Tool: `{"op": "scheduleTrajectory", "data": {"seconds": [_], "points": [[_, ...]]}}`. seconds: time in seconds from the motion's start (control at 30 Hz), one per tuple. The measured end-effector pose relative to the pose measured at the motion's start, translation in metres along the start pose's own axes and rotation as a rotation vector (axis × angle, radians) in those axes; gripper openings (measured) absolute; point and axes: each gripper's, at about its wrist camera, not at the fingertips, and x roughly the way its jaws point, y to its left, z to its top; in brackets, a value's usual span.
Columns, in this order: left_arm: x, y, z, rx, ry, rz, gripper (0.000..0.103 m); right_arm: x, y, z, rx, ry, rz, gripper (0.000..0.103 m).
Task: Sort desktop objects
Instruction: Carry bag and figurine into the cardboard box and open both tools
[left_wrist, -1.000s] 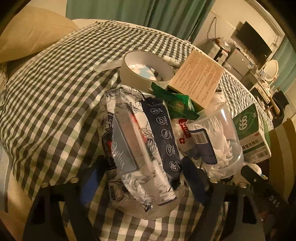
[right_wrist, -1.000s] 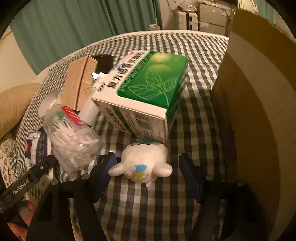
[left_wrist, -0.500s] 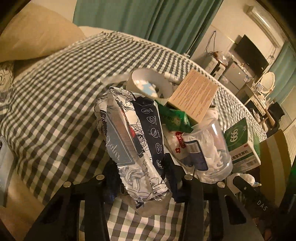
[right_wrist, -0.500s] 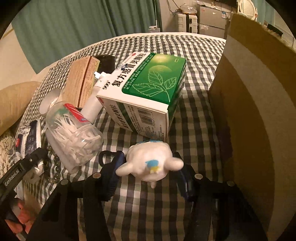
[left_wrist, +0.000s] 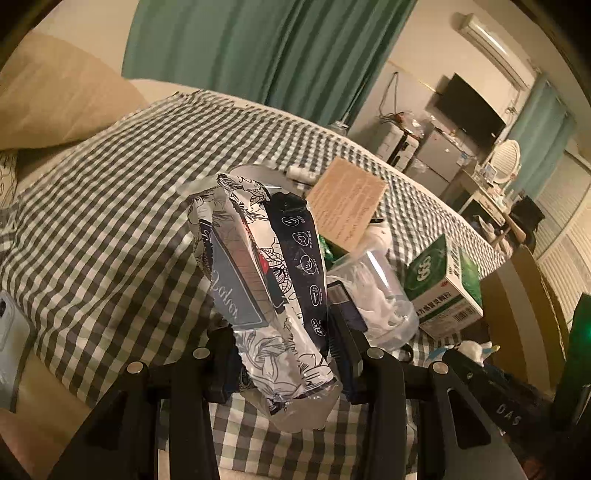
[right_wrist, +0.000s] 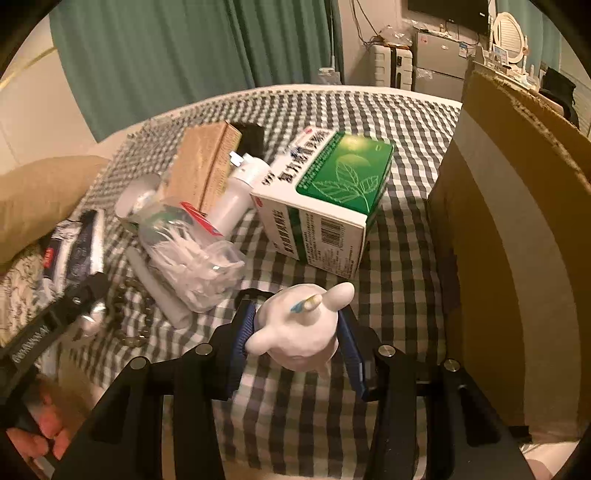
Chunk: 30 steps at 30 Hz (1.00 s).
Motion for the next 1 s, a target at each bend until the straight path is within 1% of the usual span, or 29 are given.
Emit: {"op": "scheduleTrajectory", "data": {"seconds": [0.1,0.3,0.4,0.43,0.5,0.63,0.73,0.87,1.0], "points": [[-0.007,-0.007,-0.001,0.028,-0.017,0.000,0.042,-0.014,0.001,-0.002,0.014,-0.029,0.035,0.044],[-0.022,-0.025,-0.006,0.108,-0.043,0.007,0.042,-0.034,0.008,-0.003,0.002,-0.080,0.060,0.044],[-0.032,-0.037,-0.010,0.148,-0.055,0.043,0.042,-0.048,0.008,-0.001,0.000,-0.130,0.073,0.044],[-0.034,-0.040,-0.010,0.154,-0.052,0.044,0.042,-0.052,0.008,0.000,-0.002,-0.146,0.076,0.044],[-0.042,-0.047,-0.011,0.153,-0.051,0.025,0.042,-0.062,0.007,0.003,-0.003,-0.179,0.083,0.044],[-0.059,-0.064,-0.006,0.171,-0.070,0.014,0.042,-0.088,0.001,0.008,0.013,-0.248,0.099,0.044],[-0.071,-0.080,-0.002,0.173,-0.081,-0.017,0.042,-0.106,-0.008,0.011,0.027,-0.288,0.126,0.044],[-0.085,-0.111,0.002,0.211,-0.097,-0.068,0.042,-0.131,-0.019,0.018,0.011,-0.334,0.125,0.044],[-0.096,-0.145,0.008,0.235,-0.103,-0.119,0.042,-0.158,-0.035,0.029,-0.008,-0.378,0.085,0.044]]}}
